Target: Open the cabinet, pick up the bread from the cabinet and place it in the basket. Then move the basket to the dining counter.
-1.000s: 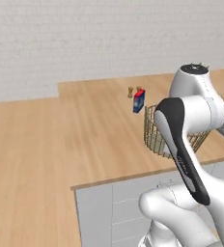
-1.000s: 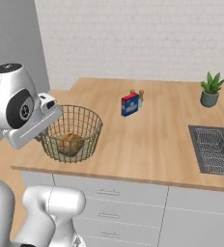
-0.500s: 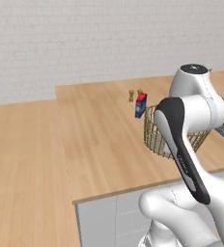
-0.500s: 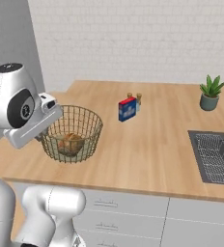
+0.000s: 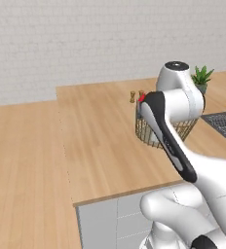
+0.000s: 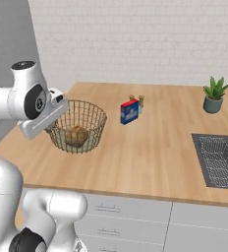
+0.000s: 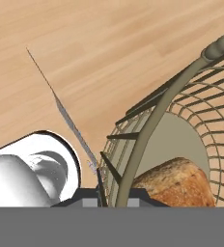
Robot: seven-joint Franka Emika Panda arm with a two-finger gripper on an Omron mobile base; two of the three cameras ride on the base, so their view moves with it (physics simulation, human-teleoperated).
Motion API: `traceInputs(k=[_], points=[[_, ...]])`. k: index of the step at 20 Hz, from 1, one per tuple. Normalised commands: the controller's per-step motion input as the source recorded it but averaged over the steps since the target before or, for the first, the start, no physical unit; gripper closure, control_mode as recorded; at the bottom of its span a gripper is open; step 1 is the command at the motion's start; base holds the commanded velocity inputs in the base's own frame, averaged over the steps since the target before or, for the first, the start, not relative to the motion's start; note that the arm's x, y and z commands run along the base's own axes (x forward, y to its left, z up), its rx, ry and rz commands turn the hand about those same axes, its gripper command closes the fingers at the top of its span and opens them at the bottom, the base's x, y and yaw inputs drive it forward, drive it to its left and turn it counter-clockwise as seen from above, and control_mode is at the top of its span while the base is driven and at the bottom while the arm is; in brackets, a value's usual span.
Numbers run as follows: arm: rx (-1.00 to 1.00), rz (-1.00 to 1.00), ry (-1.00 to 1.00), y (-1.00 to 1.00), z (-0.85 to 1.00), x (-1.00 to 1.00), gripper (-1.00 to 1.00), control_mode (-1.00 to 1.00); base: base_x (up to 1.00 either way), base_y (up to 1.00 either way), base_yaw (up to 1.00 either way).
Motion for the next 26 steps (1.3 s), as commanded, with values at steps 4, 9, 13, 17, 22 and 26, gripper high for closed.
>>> traceInputs(k=[4,9,13,17,22,26], points=[[0.00,0.00,-0.01,0.15,-0.45,1.00,1.00,-1.00,0.00,0.00,0.00],[0.00,0.00,-0.04,0.00,-0.75,0.88,1.00,-1.00,0.00,0.00,0.00],[0.00,0.00,0.00,0.00,-0.66,0.49,1.00,-1.00,0.00,0.00,0.00],[0.00,-0.02,0.00,0.00,-0.70,0.09,1.00,-1.00,0.00,0.00,0.00],[0.00,-0.04,0.00,0.00,-0.58,0.01,1.00,-1.00,0.00,0.00,0.00],[0.02,-0.02,0.06,0.01,-0.38,0.00,1.00,-1.00,0.00,0.00,0.00]])
